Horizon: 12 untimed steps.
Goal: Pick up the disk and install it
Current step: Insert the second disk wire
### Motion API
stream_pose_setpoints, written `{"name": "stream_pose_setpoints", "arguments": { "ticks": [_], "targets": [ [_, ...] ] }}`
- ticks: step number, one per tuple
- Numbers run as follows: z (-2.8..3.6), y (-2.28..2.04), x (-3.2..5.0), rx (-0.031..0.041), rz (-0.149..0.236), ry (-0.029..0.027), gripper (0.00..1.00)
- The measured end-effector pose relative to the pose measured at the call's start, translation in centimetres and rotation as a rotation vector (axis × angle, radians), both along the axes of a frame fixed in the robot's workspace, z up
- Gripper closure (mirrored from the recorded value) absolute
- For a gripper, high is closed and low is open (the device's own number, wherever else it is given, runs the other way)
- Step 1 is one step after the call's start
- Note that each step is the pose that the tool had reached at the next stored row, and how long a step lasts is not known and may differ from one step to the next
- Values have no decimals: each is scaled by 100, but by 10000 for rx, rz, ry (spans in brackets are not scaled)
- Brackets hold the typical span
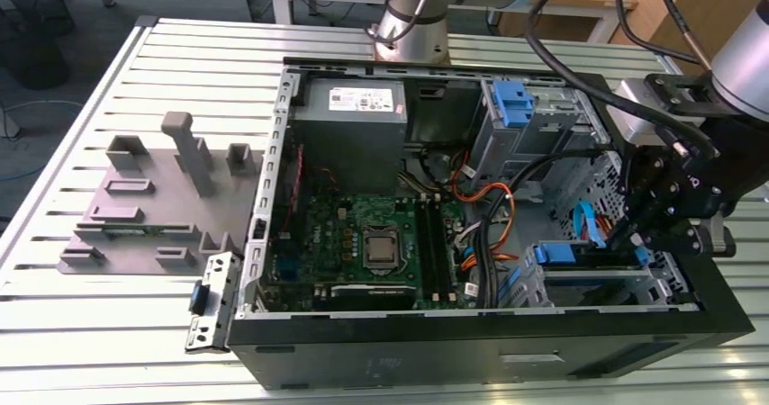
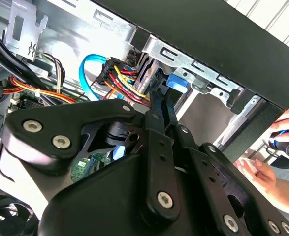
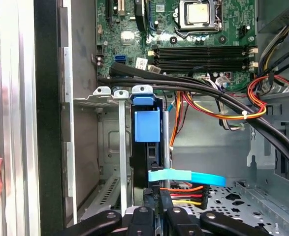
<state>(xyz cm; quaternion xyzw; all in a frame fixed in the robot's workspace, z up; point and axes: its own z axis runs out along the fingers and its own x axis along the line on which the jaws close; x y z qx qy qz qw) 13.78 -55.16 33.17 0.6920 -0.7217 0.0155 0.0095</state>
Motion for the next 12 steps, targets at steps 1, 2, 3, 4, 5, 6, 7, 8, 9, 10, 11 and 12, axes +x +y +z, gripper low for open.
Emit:
{"name": "stream_pose_setpoints", "arguments": {
  "ticks": [1,2,3,4,5,6,7,8,9,10,11,12],
  "targets": [
    [1,0,0,2,0,0,84],
    [4,0,0,4,0,0,84],
    [10,1,0,12,0,0,84],
    [17,1,0,19,-1,1,84],
    [26,1,0,19,-1,0,84],
    [38,0,0,4,-1,0,84],
    [40,1,0,3,-1,0,84],
    [40,1,0,6,-1,0,84],
    [40,0,0,6,0,0,84],
    [42,0,0,4,0,0,84],
    [42,0,0,4,0,0,84],
    [42,0,0,4,0,0,84]
  ]
}}
